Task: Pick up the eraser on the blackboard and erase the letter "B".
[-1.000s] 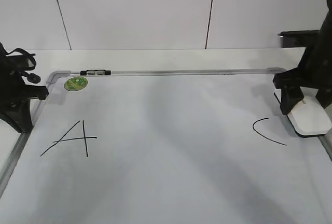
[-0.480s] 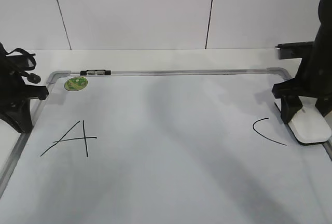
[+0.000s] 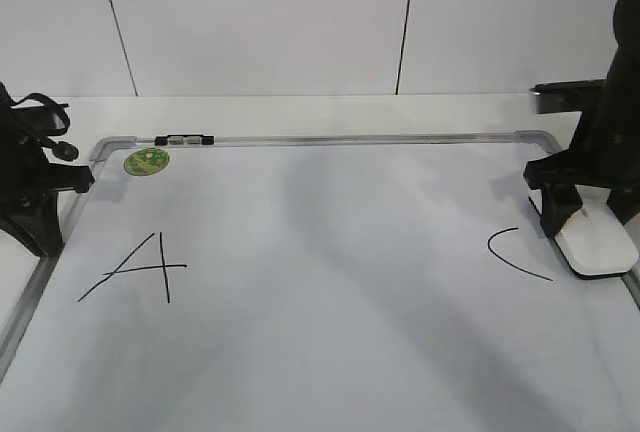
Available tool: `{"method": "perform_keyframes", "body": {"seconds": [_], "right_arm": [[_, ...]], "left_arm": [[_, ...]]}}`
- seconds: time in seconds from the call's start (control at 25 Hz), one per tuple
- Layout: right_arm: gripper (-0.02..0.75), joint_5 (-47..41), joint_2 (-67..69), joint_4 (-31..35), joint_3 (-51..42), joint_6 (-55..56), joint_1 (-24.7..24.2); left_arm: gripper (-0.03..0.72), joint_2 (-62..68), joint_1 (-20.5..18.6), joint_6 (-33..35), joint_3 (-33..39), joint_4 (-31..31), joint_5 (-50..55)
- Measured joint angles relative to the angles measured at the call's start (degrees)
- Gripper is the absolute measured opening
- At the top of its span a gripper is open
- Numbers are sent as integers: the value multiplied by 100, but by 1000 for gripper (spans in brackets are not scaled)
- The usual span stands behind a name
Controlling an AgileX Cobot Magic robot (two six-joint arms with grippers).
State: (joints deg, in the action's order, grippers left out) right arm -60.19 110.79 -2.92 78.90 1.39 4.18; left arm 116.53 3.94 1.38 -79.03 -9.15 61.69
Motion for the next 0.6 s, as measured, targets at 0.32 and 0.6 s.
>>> {"method": "perform_keyframes", "body": {"seconds": [0.32,0.6], "right_arm": [[570,0,0,24,0,0,0],[616,-34,0,36,0,10,0]], "left_arm": [[22,0,0,0,0,0,9],[22,0,0,0,0,-5,9]]}}
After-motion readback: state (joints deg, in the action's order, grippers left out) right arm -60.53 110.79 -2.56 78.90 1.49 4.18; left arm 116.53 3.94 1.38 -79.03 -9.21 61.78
